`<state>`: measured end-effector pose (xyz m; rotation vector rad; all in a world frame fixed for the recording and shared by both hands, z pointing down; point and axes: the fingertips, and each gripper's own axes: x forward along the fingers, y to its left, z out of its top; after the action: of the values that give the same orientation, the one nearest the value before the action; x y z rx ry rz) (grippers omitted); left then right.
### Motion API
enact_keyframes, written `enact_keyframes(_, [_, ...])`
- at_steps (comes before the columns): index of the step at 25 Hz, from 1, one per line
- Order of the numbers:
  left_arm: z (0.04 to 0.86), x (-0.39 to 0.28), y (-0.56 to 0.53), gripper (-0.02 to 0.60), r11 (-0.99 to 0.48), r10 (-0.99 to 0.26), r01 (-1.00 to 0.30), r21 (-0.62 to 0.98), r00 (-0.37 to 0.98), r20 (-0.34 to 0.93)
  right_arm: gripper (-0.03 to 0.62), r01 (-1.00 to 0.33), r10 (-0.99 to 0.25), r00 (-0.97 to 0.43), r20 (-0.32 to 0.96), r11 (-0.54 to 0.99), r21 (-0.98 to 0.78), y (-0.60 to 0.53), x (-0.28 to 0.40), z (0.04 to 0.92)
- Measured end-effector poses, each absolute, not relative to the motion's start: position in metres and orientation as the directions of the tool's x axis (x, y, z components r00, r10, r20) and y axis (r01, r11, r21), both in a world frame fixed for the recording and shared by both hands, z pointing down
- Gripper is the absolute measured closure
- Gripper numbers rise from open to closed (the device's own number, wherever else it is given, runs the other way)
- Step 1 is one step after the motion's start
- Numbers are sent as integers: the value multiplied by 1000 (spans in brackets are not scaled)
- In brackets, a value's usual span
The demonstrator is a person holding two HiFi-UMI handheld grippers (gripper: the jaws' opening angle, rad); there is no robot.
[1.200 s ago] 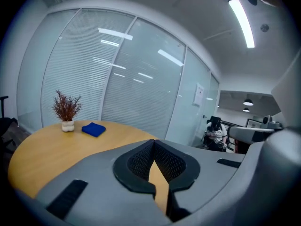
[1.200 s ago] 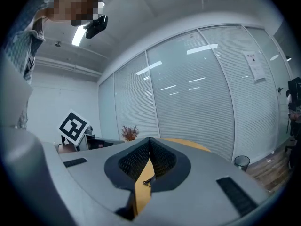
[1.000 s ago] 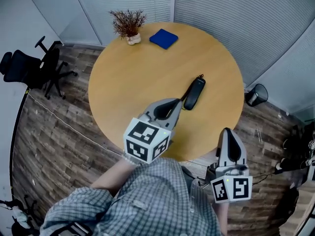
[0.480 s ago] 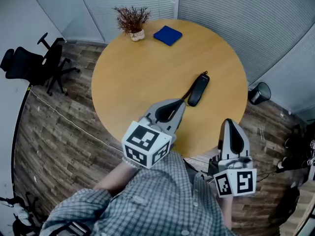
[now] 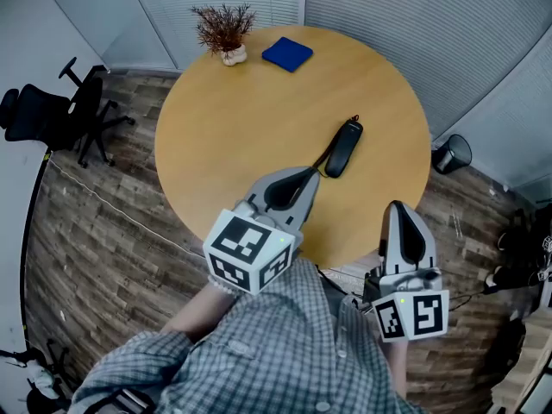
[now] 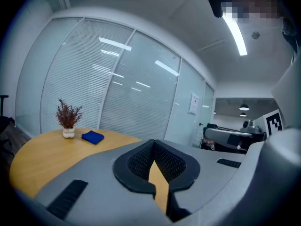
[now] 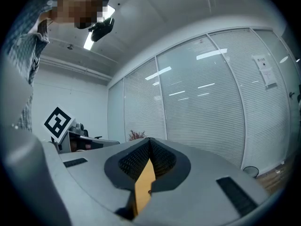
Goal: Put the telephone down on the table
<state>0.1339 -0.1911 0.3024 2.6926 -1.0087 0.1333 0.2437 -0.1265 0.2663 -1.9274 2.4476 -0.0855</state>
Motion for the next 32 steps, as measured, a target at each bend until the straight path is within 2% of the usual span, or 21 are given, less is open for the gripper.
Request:
enact_keyframes(8, [304,133,-193,574,-703,-649,-679,211,734,199,586,-976,-978,-209,12,207,-68,-126,252,269])
enact_keyframes(18, [306,128,-187,574,-689,-666,-699,190,714,214,586,-965,-967,-255,13,254,-57,-126,242,271])
enact_keyframes(32, [307,138,-183,574,-695,-658,-693,193,721,217,586,-966,-968,-251,17,249,-69,-118,251,273])
